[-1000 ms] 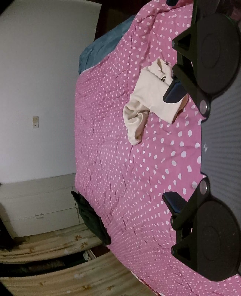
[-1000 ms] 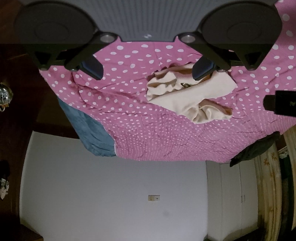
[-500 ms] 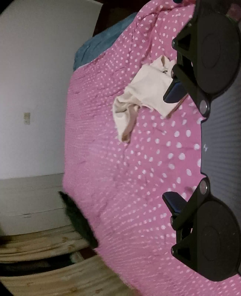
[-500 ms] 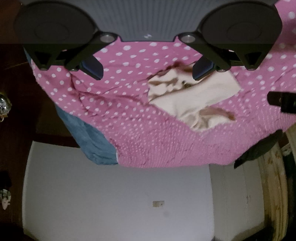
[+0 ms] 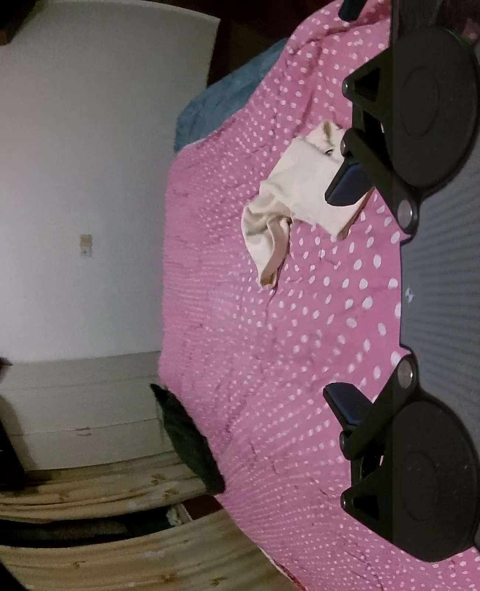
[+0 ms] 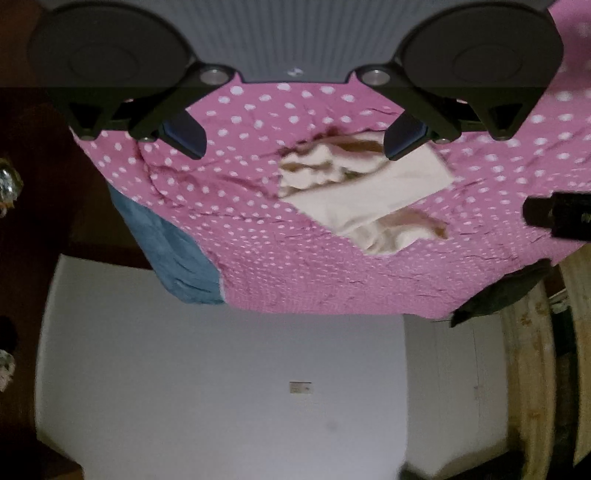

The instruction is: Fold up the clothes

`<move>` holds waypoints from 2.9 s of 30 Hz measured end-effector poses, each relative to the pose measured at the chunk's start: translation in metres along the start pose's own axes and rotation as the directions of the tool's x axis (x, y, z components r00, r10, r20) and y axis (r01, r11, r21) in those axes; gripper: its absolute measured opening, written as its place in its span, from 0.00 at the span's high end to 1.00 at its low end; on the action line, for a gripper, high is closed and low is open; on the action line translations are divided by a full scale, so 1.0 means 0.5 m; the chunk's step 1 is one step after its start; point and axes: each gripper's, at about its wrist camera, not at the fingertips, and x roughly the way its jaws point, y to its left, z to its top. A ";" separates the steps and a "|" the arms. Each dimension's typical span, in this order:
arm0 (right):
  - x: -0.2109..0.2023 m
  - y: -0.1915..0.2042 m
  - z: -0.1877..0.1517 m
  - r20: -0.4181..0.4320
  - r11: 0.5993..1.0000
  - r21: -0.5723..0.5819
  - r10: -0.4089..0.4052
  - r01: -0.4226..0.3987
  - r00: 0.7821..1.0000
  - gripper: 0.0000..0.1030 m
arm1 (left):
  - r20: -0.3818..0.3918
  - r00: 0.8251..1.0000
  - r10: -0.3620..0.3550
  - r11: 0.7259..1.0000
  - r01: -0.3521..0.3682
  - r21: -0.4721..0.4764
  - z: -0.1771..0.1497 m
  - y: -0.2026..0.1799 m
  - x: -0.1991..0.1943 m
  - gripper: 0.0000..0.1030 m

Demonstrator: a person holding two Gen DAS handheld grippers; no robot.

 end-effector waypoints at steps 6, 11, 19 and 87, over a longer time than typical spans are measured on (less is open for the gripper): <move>0.055 -0.015 -0.005 -0.048 1.000 -0.002 0.007 -0.007 0.999 0.00 | -0.006 0.999 -0.033 0.999 0.033 -0.030 0.008 -0.006 0.033 0.00; 0.101 -0.027 -0.009 -0.088 1.000 -0.003 0.013 -0.013 0.996 0.00 | -0.032 0.998 -0.046 0.999 0.045 -0.030 0.005 -0.016 0.088 0.00; 0.176 -0.047 0.001 -0.143 0.999 0.018 0.036 -0.033 0.989 0.06 | -0.071 0.996 -0.054 0.998 0.053 -0.015 0.046 -0.057 0.191 0.00; 0.203 -0.128 0.041 -0.044 0.988 0.115 0.113 -0.107 0.993 0.00 | -0.172 0.952 -0.254 0.954 0.275 0.116 0.028 -0.135 0.317 0.00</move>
